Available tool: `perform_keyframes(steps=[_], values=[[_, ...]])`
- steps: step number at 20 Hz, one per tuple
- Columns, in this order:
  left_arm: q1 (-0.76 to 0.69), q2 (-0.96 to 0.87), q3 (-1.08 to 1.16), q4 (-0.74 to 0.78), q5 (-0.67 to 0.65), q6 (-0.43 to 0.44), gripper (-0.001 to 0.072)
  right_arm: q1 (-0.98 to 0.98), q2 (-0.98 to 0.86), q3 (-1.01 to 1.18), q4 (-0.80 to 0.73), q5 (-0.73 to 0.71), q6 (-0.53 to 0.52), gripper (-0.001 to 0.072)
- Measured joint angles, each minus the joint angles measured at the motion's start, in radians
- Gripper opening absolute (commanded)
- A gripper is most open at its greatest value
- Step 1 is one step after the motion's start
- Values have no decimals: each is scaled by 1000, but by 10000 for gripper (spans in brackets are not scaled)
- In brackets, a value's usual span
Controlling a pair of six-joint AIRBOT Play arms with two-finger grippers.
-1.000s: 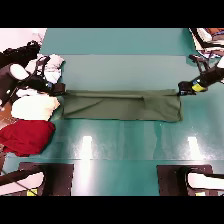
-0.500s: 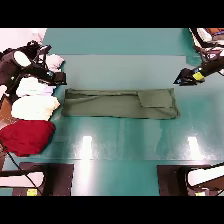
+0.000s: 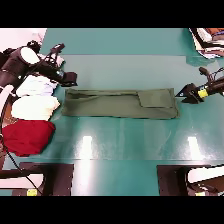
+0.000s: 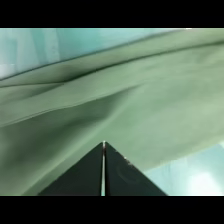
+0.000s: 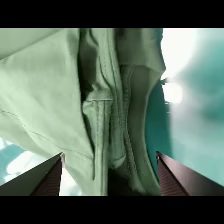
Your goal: Fold the shirts.
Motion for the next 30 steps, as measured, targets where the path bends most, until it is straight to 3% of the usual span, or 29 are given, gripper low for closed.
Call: perform_keyframes(steps=[6, 7, 8, 9, 11, 17, 23, 30], values=[[-103, -3, 0, -12, 59, -30, 21, 27, -27, -88, 58, -73, -55, 628], [-119, -6, 0, -11, 66, -36, 21, 34, -38, -92, 68, -72, -58, 513], [-136, -10, 0, -14, 70, -42, 21, 40, -47, -95, 62, -77, -61, 301], [-151, -16, 0, -15, 74, -46, 21, 45, -56, -100, 58, -85, -63, 133], [-183, -39, 0, -16, 84, -54, 21, 52, -60, -103, 50, -91, -76, 15], [-271, -172, 58, -84, 155, -61, 20, 72, 29, -12, 86, -43, -97, 12], [-359, -364, 236, -121, 159, -69, 20, 195, 105, 277, 158, 68, 3, 12], [-399, -483, 299, -193, 209, -85, 21, 385, 118, 473, 307, 56, 50, 13]])
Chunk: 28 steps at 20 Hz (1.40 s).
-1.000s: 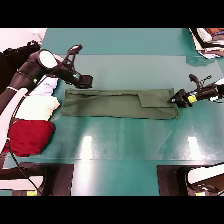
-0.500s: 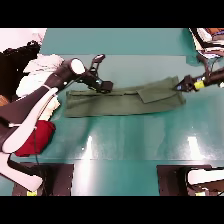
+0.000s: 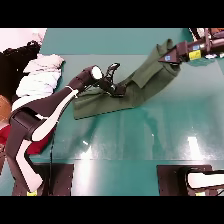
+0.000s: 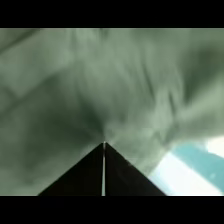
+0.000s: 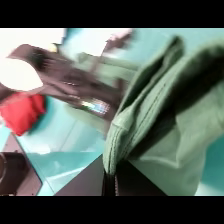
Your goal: Fold the shirts.
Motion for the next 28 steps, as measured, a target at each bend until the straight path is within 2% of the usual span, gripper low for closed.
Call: perform_keyframes(steps=[5, 7, 13, 18, 20, 21, 22, 23, 24, 28], values=[[-3, -14, 6, -28, 68, -2, 20, 111, -14, 27, 25, -29, 5, 13], [12, -9, 7, -19, 56, -2, 20, 149, -25, 31, 32, -43, 4, 12], [181, 95, 11, 153, -129, -3, 21, 261, -79, 34, 33, -100, -21, 13], [380, 255, 12, 259, -237, 2, 21, 444, -175, 34, 35, -251, -76, 31], [446, 319, 12, 275, -254, 4, 21, 533, -235, 34, 35, -348, -96, 233], [473, 348, 12, 278, -265, 5, 22, 576, -267, 34, 35, -398, -110, 419], [495, 373, 12, 282, -272, 6, 22, 612, -295, 34, 34, -436, -123, 474], [515, 396, 13, 287, -278, 6, 21, 643, -320, 34, 32, -463, -136, 418], [531, 414, 13, 293, -287, 6, 21, 661, -336, 34, 32, -473, -144, 331], [557, 466, 14, 297, -309, 18, 21, 636, -338, 24, -16, -410, -157, 313]])
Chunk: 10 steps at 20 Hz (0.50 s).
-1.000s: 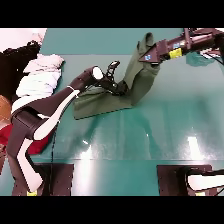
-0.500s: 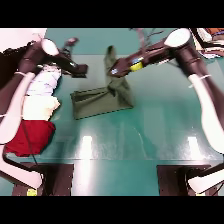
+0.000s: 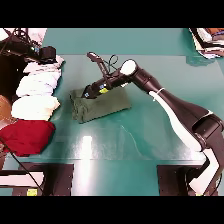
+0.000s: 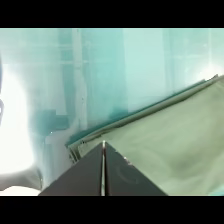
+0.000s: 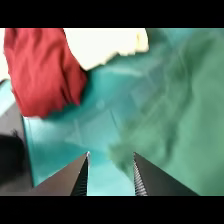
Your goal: Fold the shirts.
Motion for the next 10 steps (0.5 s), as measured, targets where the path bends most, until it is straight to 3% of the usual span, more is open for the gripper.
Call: perform_keyframes(steps=[3, 5, 10], values=[[7, 14, 0, 3, -31, 10, 21, -108, 72, -83, -97, 58, 31, 323], [8, 19, 0, -1, -43, 13, 22, -212, 127, -173, -152, 73, 56, 622], [10, 20, 0, -24, -35, 16, 21, -456, 194, -388, -167, 87, 81, 643]])
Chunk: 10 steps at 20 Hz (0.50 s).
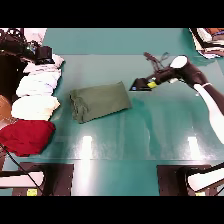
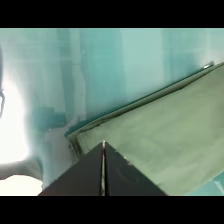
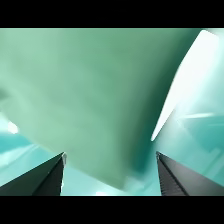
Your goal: Fold the shirts.
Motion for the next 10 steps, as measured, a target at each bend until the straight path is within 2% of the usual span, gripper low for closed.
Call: perform_keyframes(steps=[5, 10], values=[[0, -1, 0, -12, 24, 1, 21, -77, -22, -85, 50, -35, 1, 642], [0, -1, 0, -15, 31, 0, 21, -14, -171, 40, 153, 16, 1, 626]])
